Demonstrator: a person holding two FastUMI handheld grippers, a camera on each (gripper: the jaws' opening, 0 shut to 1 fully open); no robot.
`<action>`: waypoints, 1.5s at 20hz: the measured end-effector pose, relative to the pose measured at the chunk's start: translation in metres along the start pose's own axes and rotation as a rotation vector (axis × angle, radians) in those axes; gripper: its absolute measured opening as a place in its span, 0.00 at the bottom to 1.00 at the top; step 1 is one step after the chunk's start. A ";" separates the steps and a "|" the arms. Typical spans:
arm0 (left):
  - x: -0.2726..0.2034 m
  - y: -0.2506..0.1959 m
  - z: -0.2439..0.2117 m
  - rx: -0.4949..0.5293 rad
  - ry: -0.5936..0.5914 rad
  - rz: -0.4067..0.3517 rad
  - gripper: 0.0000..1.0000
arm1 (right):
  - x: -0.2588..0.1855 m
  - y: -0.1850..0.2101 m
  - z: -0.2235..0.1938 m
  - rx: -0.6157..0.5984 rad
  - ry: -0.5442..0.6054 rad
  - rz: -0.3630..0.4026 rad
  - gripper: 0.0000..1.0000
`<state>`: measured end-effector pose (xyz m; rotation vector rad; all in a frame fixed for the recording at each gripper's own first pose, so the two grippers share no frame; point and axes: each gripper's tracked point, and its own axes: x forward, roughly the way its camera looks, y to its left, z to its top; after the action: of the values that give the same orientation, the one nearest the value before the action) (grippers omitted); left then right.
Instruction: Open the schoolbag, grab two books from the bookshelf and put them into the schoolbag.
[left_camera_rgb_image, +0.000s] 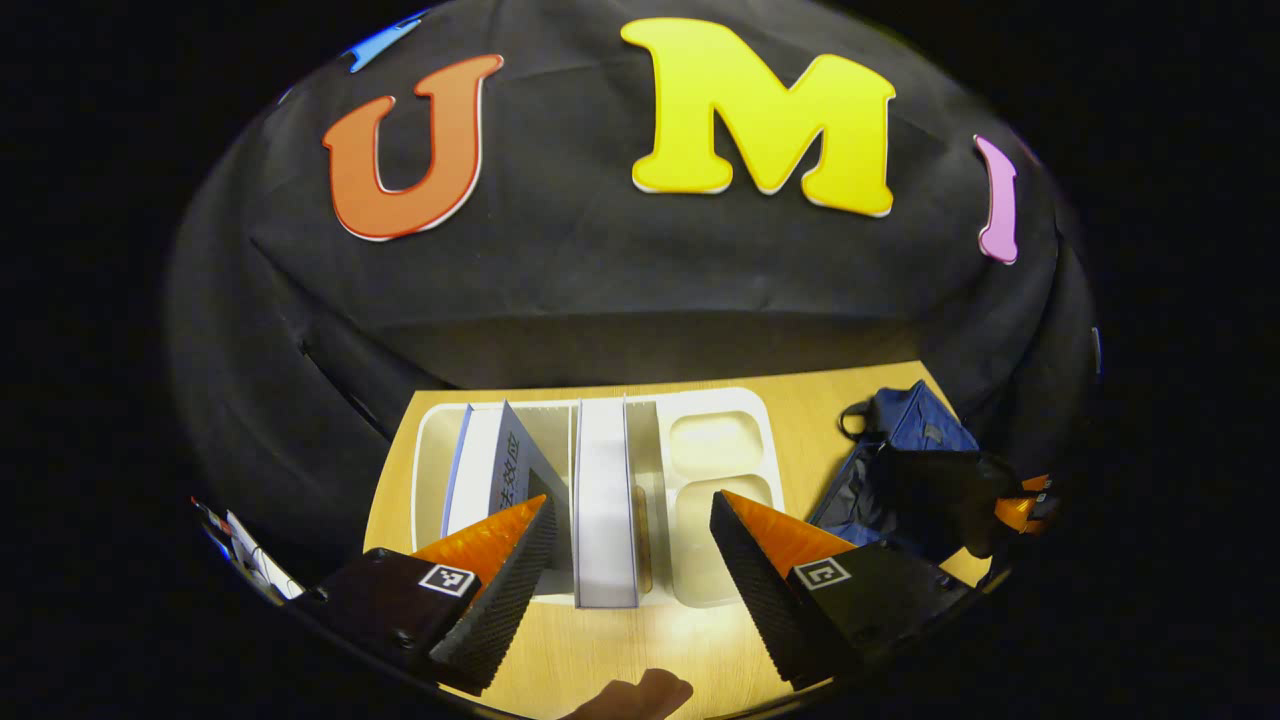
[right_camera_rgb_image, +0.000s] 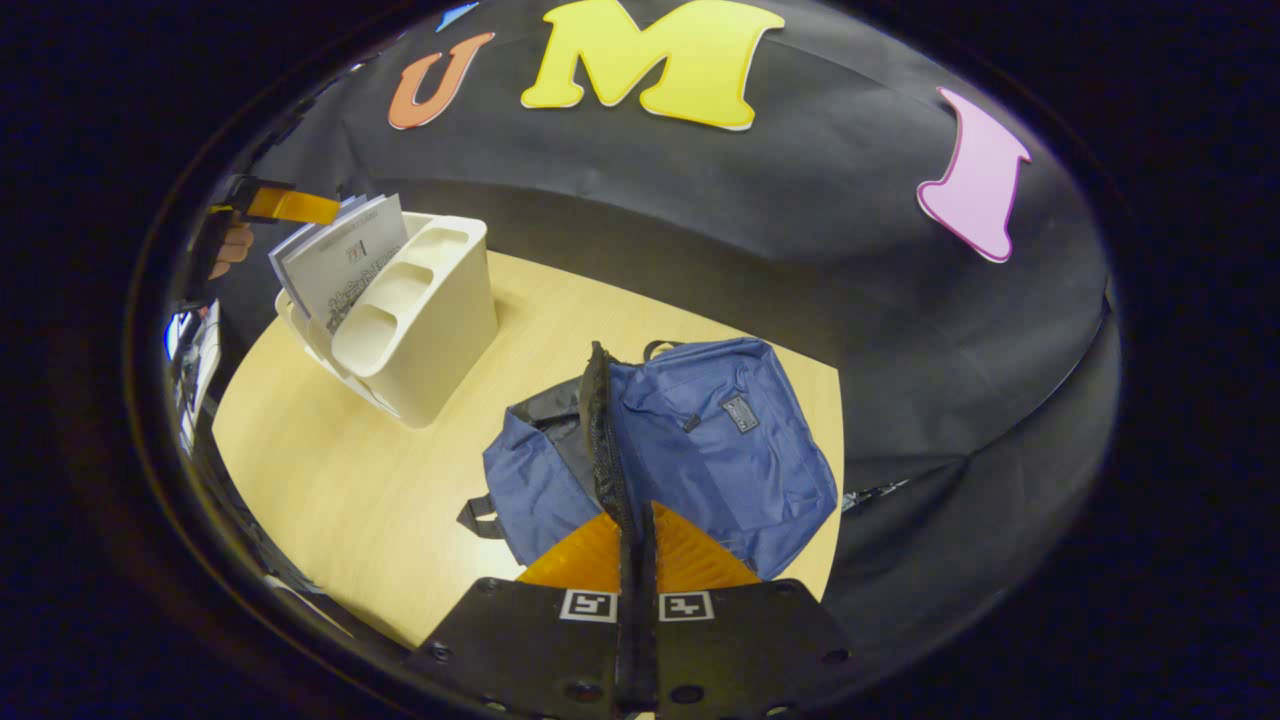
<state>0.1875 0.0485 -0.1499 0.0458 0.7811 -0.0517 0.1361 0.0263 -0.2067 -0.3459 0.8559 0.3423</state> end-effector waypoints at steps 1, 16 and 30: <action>0.007 -0.003 -0.001 0.009 0.036 -0.007 0.99 | -0.001 -0.002 0.003 0.000 -0.003 0.005 0.00; 0.061 0.008 -0.041 0.051 0.441 0.044 0.52 | -0.004 -0.026 0.005 0.067 -0.032 0.082 0.01; -0.048 0.005 -0.044 -0.003 0.396 0.025 0.46 | -0.001 -0.021 0.002 0.029 -0.038 0.050 0.01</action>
<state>0.1228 0.0571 -0.1477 0.0642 1.1766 -0.0181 0.1456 0.0080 -0.2012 -0.2904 0.8320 0.3816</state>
